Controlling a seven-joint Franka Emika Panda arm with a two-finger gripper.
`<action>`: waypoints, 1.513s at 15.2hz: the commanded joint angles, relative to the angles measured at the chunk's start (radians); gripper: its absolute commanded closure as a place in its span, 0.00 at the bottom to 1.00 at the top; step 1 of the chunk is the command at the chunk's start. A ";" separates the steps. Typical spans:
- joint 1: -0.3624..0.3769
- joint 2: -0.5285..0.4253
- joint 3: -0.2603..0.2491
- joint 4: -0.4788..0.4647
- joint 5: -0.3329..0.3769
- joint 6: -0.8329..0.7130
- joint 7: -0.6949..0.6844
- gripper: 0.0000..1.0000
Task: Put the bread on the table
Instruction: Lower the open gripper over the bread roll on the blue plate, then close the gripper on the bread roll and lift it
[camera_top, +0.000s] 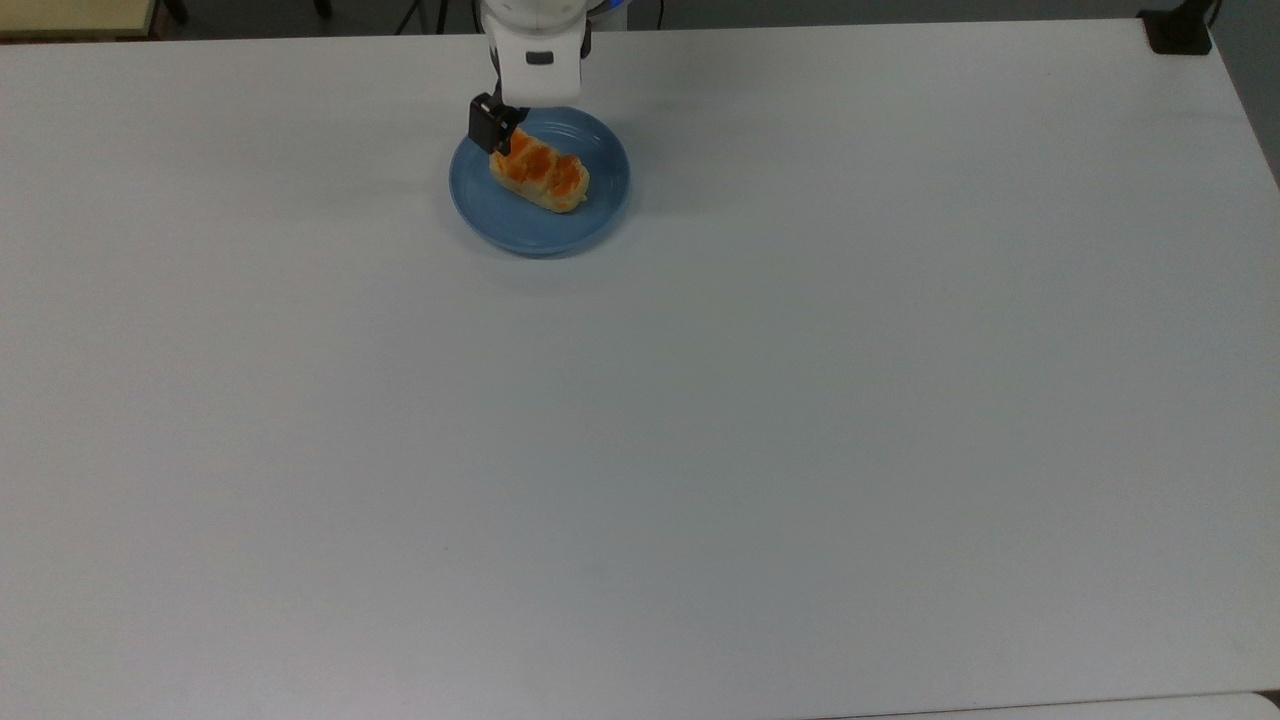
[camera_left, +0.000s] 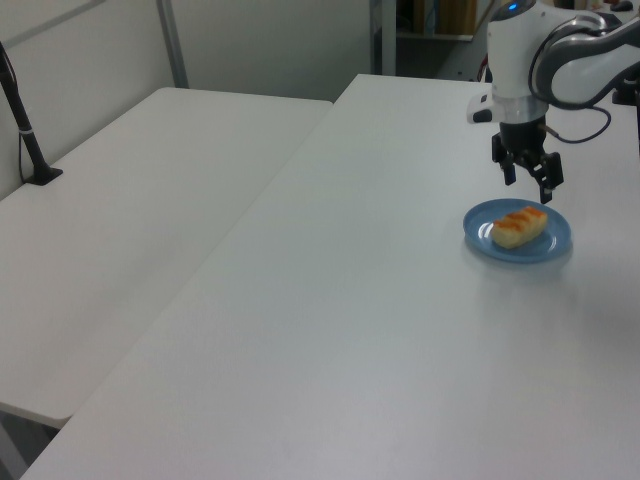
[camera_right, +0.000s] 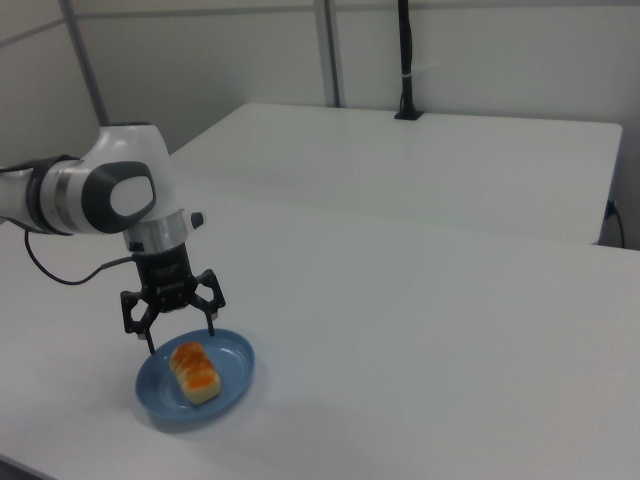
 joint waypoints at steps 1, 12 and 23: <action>0.027 0.066 -0.006 -0.009 -0.065 0.078 0.102 0.00; 0.065 0.116 -0.006 -0.025 -0.110 0.109 0.233 0.90; 0.007 0.082 -0.015 0.129 -0.102 -0.089 0.177 1.00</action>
